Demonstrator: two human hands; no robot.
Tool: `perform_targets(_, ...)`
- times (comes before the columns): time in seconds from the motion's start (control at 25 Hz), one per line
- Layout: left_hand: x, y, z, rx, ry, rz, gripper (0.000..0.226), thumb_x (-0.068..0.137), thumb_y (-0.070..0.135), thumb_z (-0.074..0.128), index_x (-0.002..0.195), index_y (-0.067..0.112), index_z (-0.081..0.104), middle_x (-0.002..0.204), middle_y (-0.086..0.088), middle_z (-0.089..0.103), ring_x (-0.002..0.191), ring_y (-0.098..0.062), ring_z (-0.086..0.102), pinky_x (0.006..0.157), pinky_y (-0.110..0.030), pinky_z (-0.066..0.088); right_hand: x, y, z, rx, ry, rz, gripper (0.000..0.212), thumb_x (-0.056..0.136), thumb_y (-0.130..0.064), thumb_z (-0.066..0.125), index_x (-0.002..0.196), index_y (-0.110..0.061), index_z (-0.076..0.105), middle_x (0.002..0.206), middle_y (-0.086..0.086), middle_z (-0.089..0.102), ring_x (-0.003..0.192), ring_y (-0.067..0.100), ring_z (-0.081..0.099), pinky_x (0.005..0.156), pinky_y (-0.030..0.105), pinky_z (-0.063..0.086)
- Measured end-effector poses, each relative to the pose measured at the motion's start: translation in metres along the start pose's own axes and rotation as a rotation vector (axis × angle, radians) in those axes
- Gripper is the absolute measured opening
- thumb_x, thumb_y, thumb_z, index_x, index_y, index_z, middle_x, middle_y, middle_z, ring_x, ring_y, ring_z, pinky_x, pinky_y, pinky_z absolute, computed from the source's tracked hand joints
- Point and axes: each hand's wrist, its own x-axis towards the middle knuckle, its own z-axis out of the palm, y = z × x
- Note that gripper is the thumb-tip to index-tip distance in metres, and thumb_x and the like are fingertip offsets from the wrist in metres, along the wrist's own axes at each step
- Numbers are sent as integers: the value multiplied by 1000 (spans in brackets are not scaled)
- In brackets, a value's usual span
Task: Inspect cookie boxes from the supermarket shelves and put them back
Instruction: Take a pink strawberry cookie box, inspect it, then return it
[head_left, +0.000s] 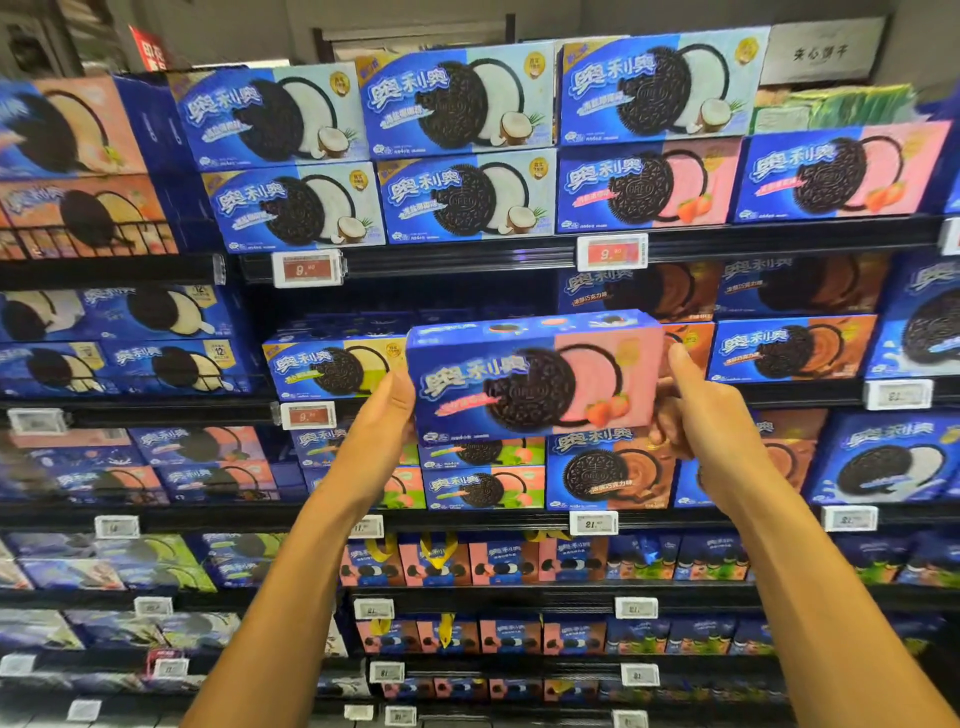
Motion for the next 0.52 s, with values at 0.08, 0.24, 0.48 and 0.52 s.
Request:
perform_targets(0.08,-4,3,2,-66,44,-32,47,88,64,34,112,36,62,95,18,76,86,-2,72,66,-14,55,-3,3,-2,-155,0,-131,67,86,-72,46,47,-17,43,45,2,44,45,13,39,55,33,31)
perform_targets(0.24,6,7,6,-104,93,-54,43,83,69,42,98,41,70,98,9,77,89,-11,74,65,-22,58,-7,11,-4,-354,-23,-275,73,85,-75,44,76,-5,65,73,12,62,61,10,49,63,35,38)
perform_targets(0.48,6,5,6,-153,101,-36,46,80,70,43,100,39,71,98,3,78,88,-15,75,62,-25,59,-8,13,-1,232,-78,-170,34,91,-43,68,88,-11,76,96,14,75,88,20,72,76,23,58)
perform_targets(0.52,6,5,7,-158,104,-40,48,80,70,44,105,36,69,98,3,78,88,-17,75,62,-27,59,-8,14,-2,280,-75,-166,36,87,-43,72,88,-7,75,95,16,75,87,22,73,75,22,58)
